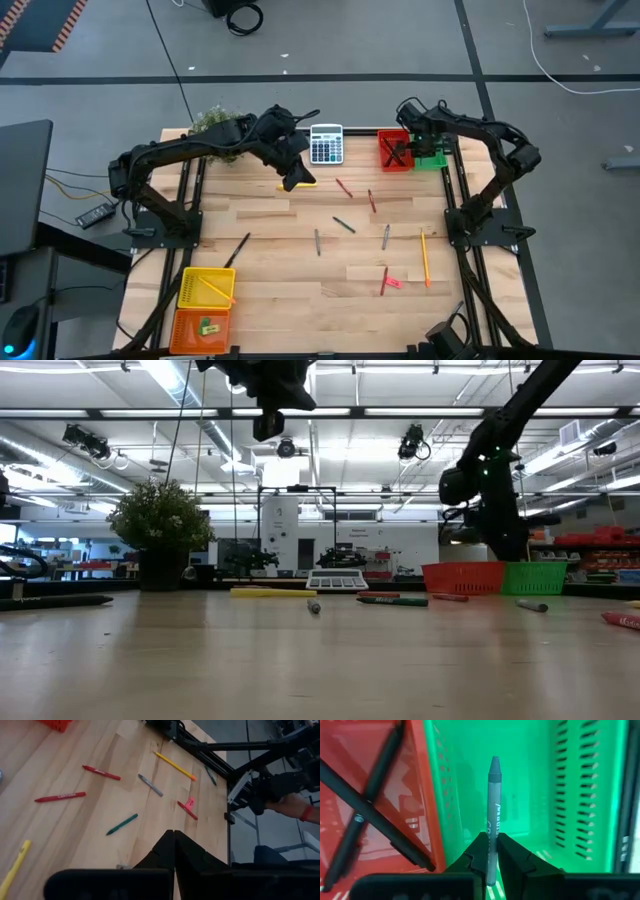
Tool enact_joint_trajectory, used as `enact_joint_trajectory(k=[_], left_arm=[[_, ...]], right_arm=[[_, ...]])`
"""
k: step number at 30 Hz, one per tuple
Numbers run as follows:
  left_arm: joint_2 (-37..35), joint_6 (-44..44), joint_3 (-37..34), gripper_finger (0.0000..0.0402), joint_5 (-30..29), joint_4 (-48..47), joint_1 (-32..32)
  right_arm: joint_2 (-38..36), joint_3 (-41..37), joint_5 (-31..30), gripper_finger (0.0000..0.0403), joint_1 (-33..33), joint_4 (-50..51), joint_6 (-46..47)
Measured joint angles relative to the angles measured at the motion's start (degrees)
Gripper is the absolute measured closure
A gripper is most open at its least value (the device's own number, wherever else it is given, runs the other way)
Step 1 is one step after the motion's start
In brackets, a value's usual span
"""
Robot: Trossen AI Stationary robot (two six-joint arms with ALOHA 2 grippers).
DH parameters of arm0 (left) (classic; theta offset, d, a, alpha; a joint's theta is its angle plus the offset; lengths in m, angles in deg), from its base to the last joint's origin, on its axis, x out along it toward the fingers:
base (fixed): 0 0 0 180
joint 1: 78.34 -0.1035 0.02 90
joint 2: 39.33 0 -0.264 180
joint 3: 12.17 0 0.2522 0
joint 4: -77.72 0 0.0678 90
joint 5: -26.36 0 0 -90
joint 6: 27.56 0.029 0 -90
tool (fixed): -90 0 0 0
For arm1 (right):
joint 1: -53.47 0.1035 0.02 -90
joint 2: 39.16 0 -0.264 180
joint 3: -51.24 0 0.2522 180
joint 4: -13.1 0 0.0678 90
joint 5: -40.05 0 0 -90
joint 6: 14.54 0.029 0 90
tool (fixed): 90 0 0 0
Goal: Sort crayons/erasers/pens/pencils in bins
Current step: Put the top gray crayon into the green bin, then put the top right red crayon into the green bin
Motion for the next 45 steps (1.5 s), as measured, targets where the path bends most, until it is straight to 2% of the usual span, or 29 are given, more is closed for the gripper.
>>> enact_joint_trajectory(k=[8, 19, 22, 27, 32, 38, 42, 45], left_arm=[[0.00, -0.02, 0.00, 0.0377, 0.66, -3.03, 0.00], [0.00, -1.54, 0.00, 0.0395, 2.21, -3.16, 0.31], [0.00, -1.57, 0.00, 0.0386, 2.28, -3.16, 0.38], [0.00, -1.94, 0.00, 0.0379, 3.24, -3.16, 0.37], [0.00, -3.05, 0.00, 0.0393, 4.21, -3.06, 0.37], [-0.02, -3.51, 0.00, 0.0387, 4.61, -2.89, 0.37], [-0.02, -6.79, 0.00, 0.0379, 2.63, -1.82, 0.37], [-0.02, -9.42, 0.00, 0.0387, 0.91, 0.93, 0.37]], right_arm=[[0.00, -3.37, 0.73, 0.0359, -0.03, -4.82, -0.92], [0.00, -3.37, 0.71, 0.0354, -0.03, -7.15, -1.78], [0.00, -3.37, 0.71, 0.0332, -0.03, -7.15, -1.86], [-0.81, -3.37, 0.71, 0.0273, -0.03, -7.09, -2.54], [-5.33, -3.34, 0.71, 0.0233, 0.08, -6.51, -2.80], [-14.31, -3.34, 1.07, 0.0228, 0.09, -5.36, -4.34], [-19.75, -3.32, 7.45, 0.0233, 2.10, -5.10, -3.95], [-21.99, -3.30, 11.41, 0.0237, 6.66, -5.10, -1.87]])
